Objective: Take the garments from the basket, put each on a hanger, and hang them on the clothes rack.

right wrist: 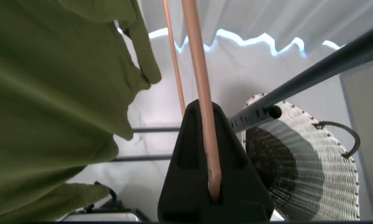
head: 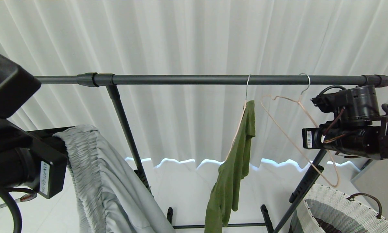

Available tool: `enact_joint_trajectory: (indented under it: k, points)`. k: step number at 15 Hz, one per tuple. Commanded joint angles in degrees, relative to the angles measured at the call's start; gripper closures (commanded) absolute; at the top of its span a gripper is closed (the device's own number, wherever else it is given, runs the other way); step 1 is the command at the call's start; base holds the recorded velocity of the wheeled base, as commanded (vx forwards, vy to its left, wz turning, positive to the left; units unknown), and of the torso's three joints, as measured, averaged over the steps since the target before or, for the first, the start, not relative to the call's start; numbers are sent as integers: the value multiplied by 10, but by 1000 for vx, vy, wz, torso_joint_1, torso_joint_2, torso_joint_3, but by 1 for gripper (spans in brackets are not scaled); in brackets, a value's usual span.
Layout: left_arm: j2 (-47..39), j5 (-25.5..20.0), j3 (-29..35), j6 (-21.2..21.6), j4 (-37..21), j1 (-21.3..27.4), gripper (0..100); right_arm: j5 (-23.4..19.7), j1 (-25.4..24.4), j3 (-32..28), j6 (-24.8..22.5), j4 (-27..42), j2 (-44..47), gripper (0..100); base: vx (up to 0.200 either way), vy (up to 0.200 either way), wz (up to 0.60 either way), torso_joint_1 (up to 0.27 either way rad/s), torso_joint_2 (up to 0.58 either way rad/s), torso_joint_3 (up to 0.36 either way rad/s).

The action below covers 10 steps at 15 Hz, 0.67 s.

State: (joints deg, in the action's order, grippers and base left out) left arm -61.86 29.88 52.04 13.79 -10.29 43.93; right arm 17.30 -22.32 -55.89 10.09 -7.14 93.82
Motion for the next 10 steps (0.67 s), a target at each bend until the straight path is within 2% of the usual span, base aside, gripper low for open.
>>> enact_joint_trajectory:
  k: [1, 4, 10]
  points:
    - [3, 0, -2, 0, 0, 0, 100, 0, -1, 0, 0, -1, -22, 100, 0, 0, 0, 0, 0, 0]
    - [10, 0, -4, 0, 0, 0, 100, 0, -4, 11, -1, -1, -52, 100, 0, 0, 0, 0, 0, 0]
    - [16, 1, -8, 5, 0, 0, 100, 5, -32, 90, -6, -41, -139, 100, 0, 0, 0, 0, 0, 0]
